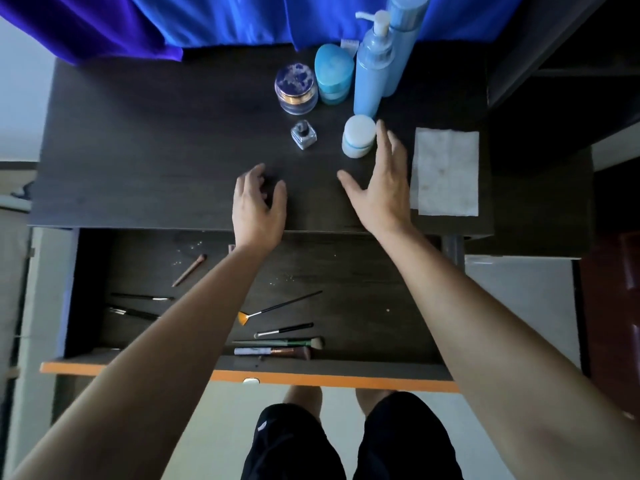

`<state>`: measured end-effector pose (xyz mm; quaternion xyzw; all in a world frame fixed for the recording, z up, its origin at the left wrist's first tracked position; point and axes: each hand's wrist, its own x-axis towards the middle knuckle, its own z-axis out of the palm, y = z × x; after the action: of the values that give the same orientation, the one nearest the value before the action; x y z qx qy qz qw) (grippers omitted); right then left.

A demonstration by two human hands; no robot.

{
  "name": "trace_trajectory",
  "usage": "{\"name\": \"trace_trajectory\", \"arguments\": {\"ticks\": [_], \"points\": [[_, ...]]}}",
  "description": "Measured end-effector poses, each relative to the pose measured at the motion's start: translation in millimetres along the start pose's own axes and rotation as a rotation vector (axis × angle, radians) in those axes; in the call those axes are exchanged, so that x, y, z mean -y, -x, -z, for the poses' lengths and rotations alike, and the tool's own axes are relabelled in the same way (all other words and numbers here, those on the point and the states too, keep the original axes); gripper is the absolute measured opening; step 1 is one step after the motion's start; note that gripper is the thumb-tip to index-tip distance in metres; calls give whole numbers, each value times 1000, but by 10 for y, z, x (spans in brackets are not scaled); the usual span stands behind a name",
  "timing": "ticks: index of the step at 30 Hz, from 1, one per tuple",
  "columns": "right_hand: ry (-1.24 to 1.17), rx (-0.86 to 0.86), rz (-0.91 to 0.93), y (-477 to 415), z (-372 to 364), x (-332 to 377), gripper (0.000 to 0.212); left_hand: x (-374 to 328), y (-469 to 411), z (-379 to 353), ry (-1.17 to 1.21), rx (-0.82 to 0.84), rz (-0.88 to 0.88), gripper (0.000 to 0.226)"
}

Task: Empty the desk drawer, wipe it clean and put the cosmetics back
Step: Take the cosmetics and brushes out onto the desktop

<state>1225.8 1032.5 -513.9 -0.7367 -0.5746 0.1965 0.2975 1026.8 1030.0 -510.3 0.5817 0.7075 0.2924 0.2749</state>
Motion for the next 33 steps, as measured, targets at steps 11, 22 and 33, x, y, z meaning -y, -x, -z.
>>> {"name": "trace_trajectory", "arguments": {"ticks": [11, 22, 33], "points": [[-7, 265, 158, 1703, -462, 229, 51, 1051, 1405, 958, -456, 135, 32, 63], [95, 444, -69, 2039, -1245, 829, 51, 1934, 1088, 1402, -480, 278, 101, 64], [207, 356, -298, 2280, -1914, 1366, 76, 2771, 809, 1925, -667, 590, -94, 93]]}}
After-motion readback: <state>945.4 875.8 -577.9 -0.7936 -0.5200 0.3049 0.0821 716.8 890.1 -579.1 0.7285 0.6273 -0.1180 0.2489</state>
